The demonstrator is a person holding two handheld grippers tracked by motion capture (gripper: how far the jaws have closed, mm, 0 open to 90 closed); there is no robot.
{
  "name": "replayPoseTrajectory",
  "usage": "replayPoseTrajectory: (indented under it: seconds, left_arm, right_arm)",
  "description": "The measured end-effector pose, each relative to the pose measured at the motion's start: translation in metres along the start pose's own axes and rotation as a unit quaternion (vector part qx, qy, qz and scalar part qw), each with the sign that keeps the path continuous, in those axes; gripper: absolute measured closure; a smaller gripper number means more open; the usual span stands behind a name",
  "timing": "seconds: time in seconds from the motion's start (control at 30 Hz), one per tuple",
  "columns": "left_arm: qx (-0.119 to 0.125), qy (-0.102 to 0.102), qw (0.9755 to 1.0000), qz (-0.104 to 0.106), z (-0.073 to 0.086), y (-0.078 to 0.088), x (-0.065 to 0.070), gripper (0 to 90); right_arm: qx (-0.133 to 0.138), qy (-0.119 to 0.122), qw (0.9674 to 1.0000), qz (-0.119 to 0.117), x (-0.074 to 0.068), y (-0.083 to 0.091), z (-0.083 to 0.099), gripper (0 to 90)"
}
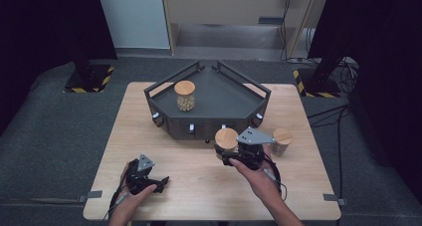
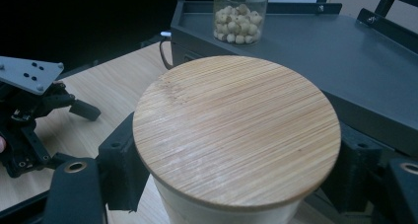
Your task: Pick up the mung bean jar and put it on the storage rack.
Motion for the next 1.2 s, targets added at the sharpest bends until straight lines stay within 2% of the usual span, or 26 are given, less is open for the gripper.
replayPoseTrajectory:
  seconds: [0.63, 1.2]
  left_arm:
    - [0.000, 0.000, 1.0000, 0.000, 0.000, 0.000, 0.000, 0.0]
    - [-0.001, 0.000, 1.0000, 0.000, 0.000, 0.000, 0.000, 0.0]
  right_arm:
    - [0.008, 0.006, 1.0000, 0.001, 0.002, -0.002, -0.025, 25.4]
    - [0.016, -0.002, 0.9998, 0.007, 0.006, -0.005, -0.048, 25.4]
Point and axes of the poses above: each handheld gripper's, and its own axes: y roughly backward along the jaws, z roughly out of its underside, x roughly to its right, the point moved 2 cm from there along -y, roughly forward along the jaws, and after that the axes turned 1 degree about -z, right-handed, at the moved point
